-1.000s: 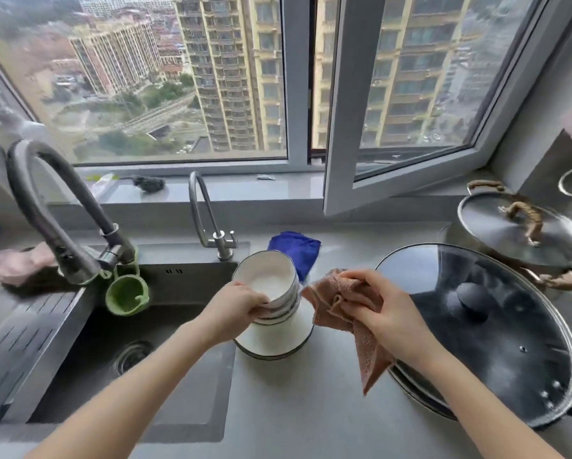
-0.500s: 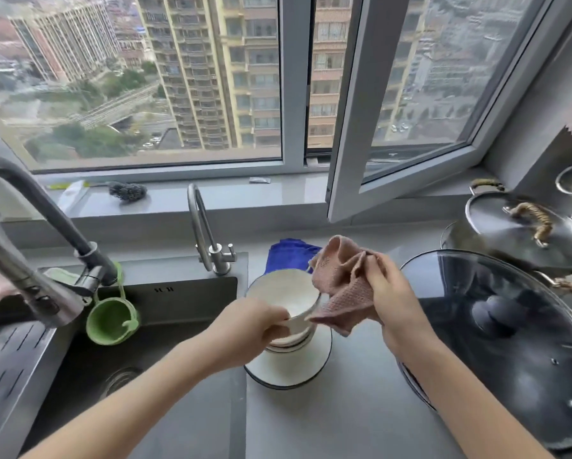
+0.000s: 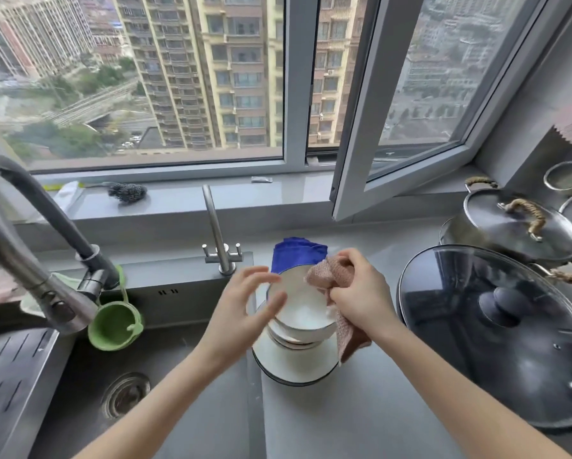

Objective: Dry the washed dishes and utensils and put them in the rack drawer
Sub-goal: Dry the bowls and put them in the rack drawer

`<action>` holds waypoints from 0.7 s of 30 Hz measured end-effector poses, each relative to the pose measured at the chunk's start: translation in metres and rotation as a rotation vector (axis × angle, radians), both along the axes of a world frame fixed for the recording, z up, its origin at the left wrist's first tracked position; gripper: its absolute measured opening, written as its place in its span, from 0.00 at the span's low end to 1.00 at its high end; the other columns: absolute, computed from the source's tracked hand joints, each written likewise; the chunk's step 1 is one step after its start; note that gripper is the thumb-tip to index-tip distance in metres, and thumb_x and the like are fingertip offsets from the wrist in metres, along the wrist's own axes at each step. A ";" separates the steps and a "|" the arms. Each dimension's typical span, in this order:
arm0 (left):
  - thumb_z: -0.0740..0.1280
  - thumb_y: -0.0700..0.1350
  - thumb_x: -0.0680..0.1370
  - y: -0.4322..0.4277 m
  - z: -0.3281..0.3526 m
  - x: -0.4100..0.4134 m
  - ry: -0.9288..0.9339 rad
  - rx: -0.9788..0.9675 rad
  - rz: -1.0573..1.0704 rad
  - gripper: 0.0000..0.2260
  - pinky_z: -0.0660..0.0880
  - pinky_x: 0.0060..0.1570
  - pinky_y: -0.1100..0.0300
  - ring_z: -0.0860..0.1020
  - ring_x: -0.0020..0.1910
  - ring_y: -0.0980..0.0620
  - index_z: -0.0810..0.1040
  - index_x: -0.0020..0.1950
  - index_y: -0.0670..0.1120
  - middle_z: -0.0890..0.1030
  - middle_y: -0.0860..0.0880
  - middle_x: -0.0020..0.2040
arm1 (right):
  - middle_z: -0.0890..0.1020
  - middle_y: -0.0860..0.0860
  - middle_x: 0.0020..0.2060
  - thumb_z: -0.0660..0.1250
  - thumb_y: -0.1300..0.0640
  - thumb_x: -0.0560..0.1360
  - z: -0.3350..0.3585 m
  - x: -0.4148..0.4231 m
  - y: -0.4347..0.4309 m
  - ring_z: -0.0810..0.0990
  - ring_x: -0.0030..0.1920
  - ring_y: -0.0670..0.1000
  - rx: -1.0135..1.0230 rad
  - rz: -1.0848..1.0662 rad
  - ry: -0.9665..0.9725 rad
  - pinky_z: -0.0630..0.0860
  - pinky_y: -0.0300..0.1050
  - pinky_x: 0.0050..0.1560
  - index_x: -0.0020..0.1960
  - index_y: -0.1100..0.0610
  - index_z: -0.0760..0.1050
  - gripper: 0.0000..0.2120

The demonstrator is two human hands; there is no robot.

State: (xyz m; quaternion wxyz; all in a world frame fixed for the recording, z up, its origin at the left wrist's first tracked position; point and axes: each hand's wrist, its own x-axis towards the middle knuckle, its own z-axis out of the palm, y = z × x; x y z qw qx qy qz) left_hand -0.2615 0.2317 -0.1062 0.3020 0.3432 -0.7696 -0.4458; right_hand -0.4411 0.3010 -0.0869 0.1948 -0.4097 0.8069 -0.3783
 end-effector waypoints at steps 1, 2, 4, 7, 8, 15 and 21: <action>0.64 0.58 0.76 -0.003 0.000 -0.003 0.037 0.315 0.077 0.17 0.69 0.58 0.67 0.74 0.58 0.59 0.76 0.60 0.51 0.76 0.53 0.58 | 0.78 0.48 0.48 0.66 0.68 0.66 0.004 0.000 -0.002 0.75 0.46 0.53 0.029 0.053 0.119 0.66 0.41 0.43 0.56 0.50 0.72 0.22; 0.64 0.55 0.77 -0.005 -0.002 -0.008 0.055 0.564 0.138 0.18 0.73 0.55 0.63 0.77 0.55 0.54 0.74 0.63 0.47 0.76 0.49 0.57 | 0.77 0.50 0.50 0.64 0.68 0.67 0.007 0.002 -0.005 0.75 0.45 0.55 0.075 0.101 0.264 0.65 0.41 0.42 0.57 0.50 0.72 0.22; 0.64 0.47 0.78 -0.008 -0.007 -0.015 -0.067 0.708 0.219 0.18 0.79 0.50 0.56 0.79 0.48 0.48 0.71 0.65 0.41 0.76 0.44 0.53 | 0.75 0.54 0.49 0.63 0.70 0.66 0.015 0.009 -0.012 0.74 0.39 0.58 0.101 0.171 0.624 0.65 0.43 0.37 0.57 0.53 0.73 0.22; 0.63 0.42 0.77 -0.009 -0.014 -0.017 -0.131 0.687 0.286 0.18 0.80 0.48 0.56 0.79 0.45 0.49 0.69 0.66 0.41 0.76 0.42 0.54 | 0.77 0.56 0.37 0.63 0.73 0.62 0.016 0.014 -0.022 0.72 0.25 0.55 -0.029 0.252 1.094 0.62 0.39 0.22 0.44 0.56 0.77 0.17; 0.63 0.41 0.77 -0.011 -0.015 -0.016 -0.116 0.686 0.296 0.17 0.79 0.48 0.55 0.79 0.45 0.49 0.69 0.66 0.41 0.76 0.42 0.55 | 0.77 0.56 0.35 0.59 0.72 0.64 0.013 0.012 -0.025 0.70 0.23 0.53 -0.074 0.277 1.217 0.62 0.37 0.20 0.43 0.56 0.76 0.16; 0.65 0.43 0.77 -0.020 0.003 -0.018 -0.033 0.648 0.163 0.14 0.78 0.49 0.59 0.79 0.49 0.49 0.75 0.62 0.42 0.79 0.44 0.53 | 0.79 0.54 0.45 0.57 0.71 0.68 0.016 -0.011 -0.020 0.77 0.35 0.59 -0.102 0.187 0.842 0.74 0.45 0.31 0.51 0.54 0.78 0.20; 0.61 0.59 0.77 -0.014 0.007 -0.027 0.231 0.984 -0.138 0.19 0.77 0.54 0.41 0.79 0.57 0.43 0.73 0.65 0.53 0.78 0.44 0.60 | 0.81 0.46 0.47 0.72 0.66 0.64 0.021 -0.011 -0.008 0.79 0.50 0.53 -0.103 0.139 0.046 0.76 0.49 0.52 0.54 0.49 0.74 0.22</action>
